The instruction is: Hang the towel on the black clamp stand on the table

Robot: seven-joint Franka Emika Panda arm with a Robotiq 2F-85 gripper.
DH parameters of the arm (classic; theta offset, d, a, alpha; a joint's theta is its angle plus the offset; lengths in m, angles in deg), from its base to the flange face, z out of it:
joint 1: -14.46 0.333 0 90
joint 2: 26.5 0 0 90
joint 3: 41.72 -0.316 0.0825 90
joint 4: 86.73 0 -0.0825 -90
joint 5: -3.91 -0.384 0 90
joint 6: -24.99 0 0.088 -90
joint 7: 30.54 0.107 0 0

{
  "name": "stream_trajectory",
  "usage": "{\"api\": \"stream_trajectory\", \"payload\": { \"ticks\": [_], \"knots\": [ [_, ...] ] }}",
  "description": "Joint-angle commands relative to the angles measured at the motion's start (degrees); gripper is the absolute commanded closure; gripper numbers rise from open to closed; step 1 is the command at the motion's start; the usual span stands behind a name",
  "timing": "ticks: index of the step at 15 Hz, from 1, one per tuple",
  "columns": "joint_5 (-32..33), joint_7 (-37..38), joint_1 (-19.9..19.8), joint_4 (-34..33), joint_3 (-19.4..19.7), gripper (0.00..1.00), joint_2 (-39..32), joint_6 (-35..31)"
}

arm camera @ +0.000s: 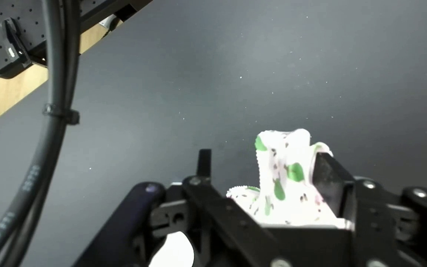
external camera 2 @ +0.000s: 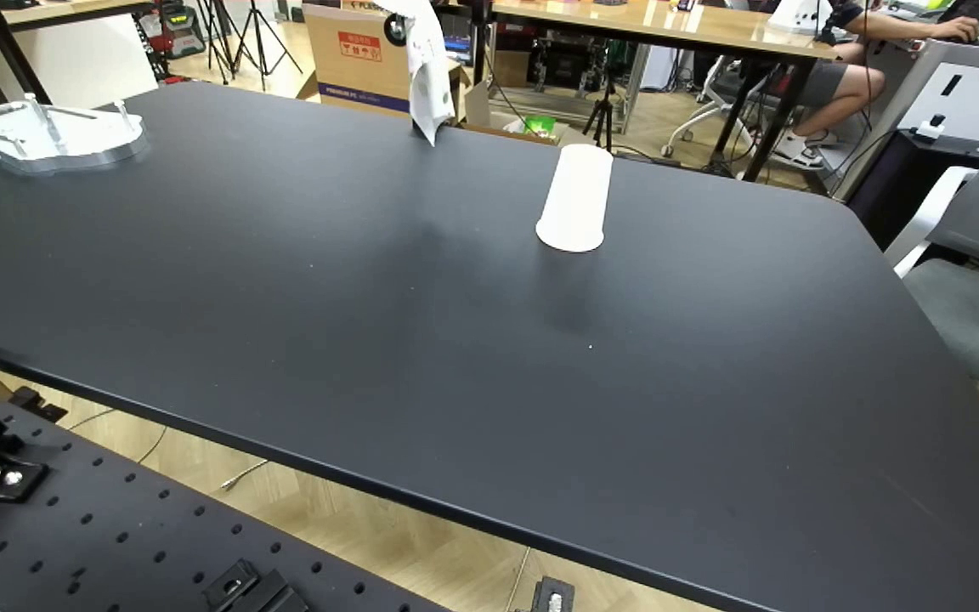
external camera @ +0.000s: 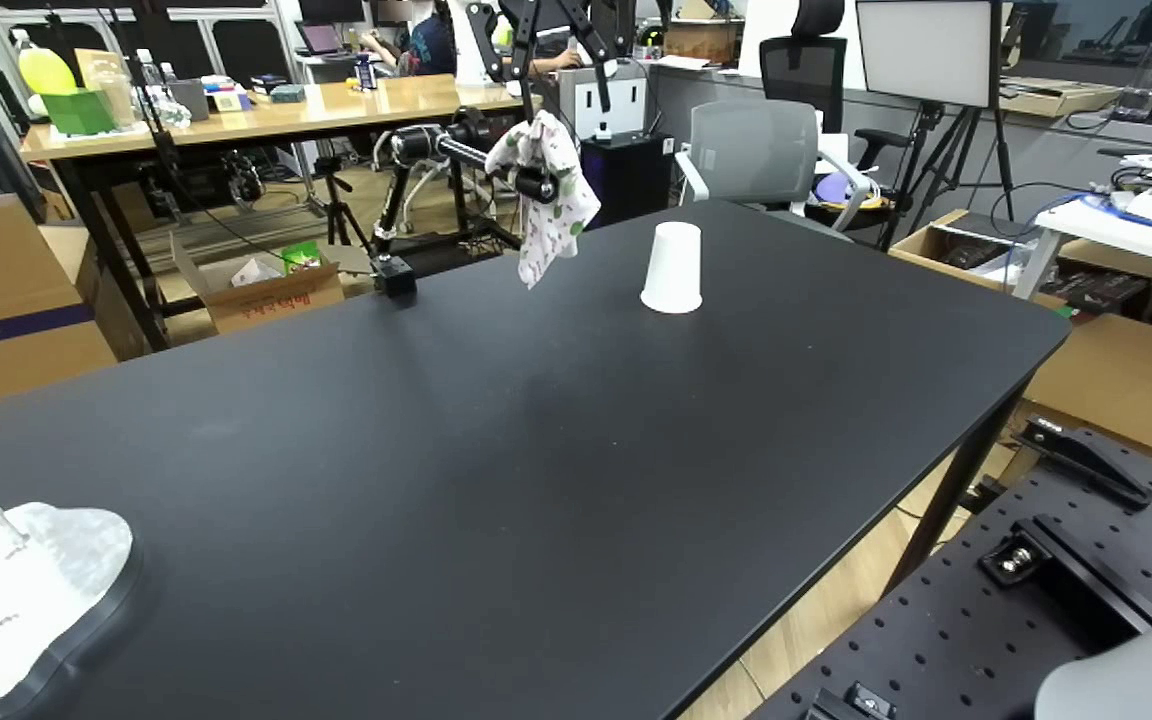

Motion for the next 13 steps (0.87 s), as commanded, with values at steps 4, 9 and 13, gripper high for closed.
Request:
{"api": "stream_trajectory", "payload": {
  "ticks": [4,9,13],
  "knots": [
    [0.1,-0.8,0.2,0.4,-0.2,0.0,3.8,0.3],
    [-1.4,-0.8,-0.2,0.7,-0.3,0.0,5.9,0.4],
    [-0.4,-0.8,0.1,-0.2,-0.4,0.0,4.7,0.2]
  ]
}}
